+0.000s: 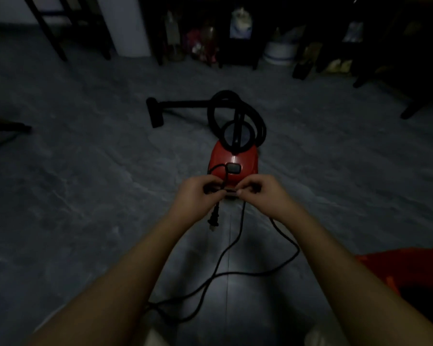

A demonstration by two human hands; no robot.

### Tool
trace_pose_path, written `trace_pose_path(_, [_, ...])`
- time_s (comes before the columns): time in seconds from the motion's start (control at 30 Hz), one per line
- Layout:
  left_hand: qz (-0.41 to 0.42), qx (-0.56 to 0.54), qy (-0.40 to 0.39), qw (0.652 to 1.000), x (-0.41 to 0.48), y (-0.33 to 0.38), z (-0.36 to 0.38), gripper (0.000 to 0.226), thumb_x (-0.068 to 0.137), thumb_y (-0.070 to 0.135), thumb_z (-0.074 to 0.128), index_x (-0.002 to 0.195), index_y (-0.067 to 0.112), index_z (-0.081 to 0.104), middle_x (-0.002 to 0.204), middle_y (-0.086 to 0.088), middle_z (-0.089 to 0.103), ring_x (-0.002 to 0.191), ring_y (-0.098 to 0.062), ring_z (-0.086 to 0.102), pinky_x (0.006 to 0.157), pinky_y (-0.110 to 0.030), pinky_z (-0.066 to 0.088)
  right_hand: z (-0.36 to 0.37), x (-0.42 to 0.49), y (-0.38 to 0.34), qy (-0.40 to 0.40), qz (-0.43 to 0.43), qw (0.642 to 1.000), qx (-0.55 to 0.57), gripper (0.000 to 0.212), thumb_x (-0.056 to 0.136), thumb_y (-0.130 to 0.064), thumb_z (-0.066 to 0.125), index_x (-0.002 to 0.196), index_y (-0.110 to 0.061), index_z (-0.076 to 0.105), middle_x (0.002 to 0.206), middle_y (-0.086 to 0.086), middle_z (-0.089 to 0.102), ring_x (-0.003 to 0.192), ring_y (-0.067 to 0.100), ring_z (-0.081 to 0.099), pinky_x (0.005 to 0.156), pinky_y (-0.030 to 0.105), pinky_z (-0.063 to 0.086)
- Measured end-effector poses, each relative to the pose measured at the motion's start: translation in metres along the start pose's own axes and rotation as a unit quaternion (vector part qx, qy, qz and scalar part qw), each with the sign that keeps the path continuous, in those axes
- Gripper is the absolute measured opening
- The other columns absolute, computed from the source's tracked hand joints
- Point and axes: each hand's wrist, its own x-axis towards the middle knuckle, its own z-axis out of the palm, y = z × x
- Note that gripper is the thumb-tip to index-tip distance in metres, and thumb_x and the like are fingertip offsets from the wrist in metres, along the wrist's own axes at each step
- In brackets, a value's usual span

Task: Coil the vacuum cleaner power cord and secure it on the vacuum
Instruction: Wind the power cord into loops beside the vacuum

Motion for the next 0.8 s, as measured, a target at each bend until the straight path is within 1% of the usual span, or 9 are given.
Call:
trace_pose_path(0.1, [-0.005,-0.010,-0.006,1.000,0.019,-0.001,0.001,0.023,0.083,0.016,0.077,0.106,0.013,0.073,0.078,0.012,0.066,0.075,-0.002,0.064,0.074,-0.015,0.051,-0.015,0.006,0.018,0.025,0.023,0.999,-0.023,0.008,0.081,-0.032,0.075,0.089,-0.029,0.072,0.084,-0.004,0.073,0.083,0.013,0.069,0.082,0.040,0.059])
trace_pose_path(0.17, [-0.021,-0.037,-0.030,0.999,0.025,0.000,0.000,0.020,0.084,0.015,0.076,0.104,0.012,0.071,0.078,0.003,0.069,0.075,-0.010,0.065,0.074,-0.023,0.052,-0.024,0.004,0.019,0.030,0.040,0.998,-0.027,0.008,0.085,-0.028,0.074,0.090,-0.023,0.072,0.086,0.000,0.073,0.085,0.016,0.069,0.082,0.035,0.058])
trace_pose_path(0.23, [-0.020,-0.052,-0.060,0.997,0.028,0.002,0.001,0.018,0.086,0.012,0.074,0.103,0.012,0.071,0.079,0.001,0.068,0.073,-0.005,0.062,0.071,-0.018,0.050,-0.027,0.002,0.019,0.056,0.034,0.998,-0.006,0.006,0.086,-0.021,0.073,0.090,-0.015,0.073,0.086,0.004,0.073,0.083,0.015,0.069,0.076,0.025,0.055])
trace_pose_path(0.33, [0.014,-0.033,-0.077,0.996,0.034,0.002,0.004,0.016,0.086,0.019,0.074,0.101,0.024,0.073,0.082,0.017,0.067,0.074,0.010,0.060,0.068,-0.006,0.043,-0.026,0.002,0.016,0.081,0.014,0.996,0.035,0.007,0.086,-0.015,0.075,0.090,-0.010,0.075,0.084,0.002,0.073,0.071,0.000,0.065,0.064,0.008,0.048])
trace_pose_path(0.4, [0.052,0.011,-0.091,0.994,0.039,0.000,0.006,0.020,0.085,0.026,0.075,0.104,0.029,0.074,0.092,0.020,0.070,0.086,0.009,0.063,0.078,-0.011,0.046,-0.024,0.006,0.017,0.073,0.005,0.997,0.039,0.008,0.085,-0.017,0.075,0.091,-0.012,0.076,0.084,0.000,0.074,0.073,-0.002,0.066,0.064,0.007,0.048])
trace_pose_path(0.47, [0.060,0.037,-0.097,0.993,0.046,-0.002,0.007,0.024,0.084,0.025,0.075,0.108,0.025,0.074,0.101,0.015,0.072,0.094,0.002,0.064,0.087,-0.019,0.049,-0.023,0.011,0.016,0.068,-0.005,0.997,0.037,0.008,0.085,-0.019,0.076,0.092,-0.015,0.077,0.086,-0.003,0.074,0.079,0.003,0.068,0.065,0.008,0.049])
trace_pose_path(0.6, [0.053,0.014,-0.071,0.996,0.050,-0.001,0.004,0.022,0.088,0.020,0.071,0.109,0.019,0.074,0.089,0.009,0.073,0.083,-0.003,0.068,0.077,-0.022,0.054,-0.021,0.018,0.008,0.131,-0.025,0.990,0.056,0.010,0.085,-0.020,0.075,0.093,-0.014,0.076,0.087,-0.004,0.073,0.081,0.004,0.067,0.067,0.008,0.050])
trace_pose_path(0.7, [0.015,-0.078,-0.059,0.995,0.046,-0.002,0.003,0.018,0.092,0.010,0.065,0.109,0.013,0.073,0.083,0.001,0.072,0.075,-0.010,0.070,0.064,-0.020,0.055,-0.019,0.019,0.009,0.149,-0.028,0.986,0.075,0.008,0.087,-0.019,0.073,0.092,-0.013,0.075,0.079,-0.004,0.070,0.072,0.006,0.063,0.065,0.016,0.050])
trace_pose_path(0.8, [-0.065,-0.237,-0.022,0.969,0.048,-0.004,-0.011,0.018,0.095,0.004,0.060,0.110,0.005,0.069,0.085,-0.013,0.071,0.071,-0.017,0.071,0.061,-0.029,0.060,-0.020,0.023,0.015,0.138,-0.022,0.988,0.061,0.009,0.090,-0.019,0.070,0.092,-0.012,0.075,0.075,-0.005,0.067,0.070,0.005,0.061,0.068,0.023,0.051])
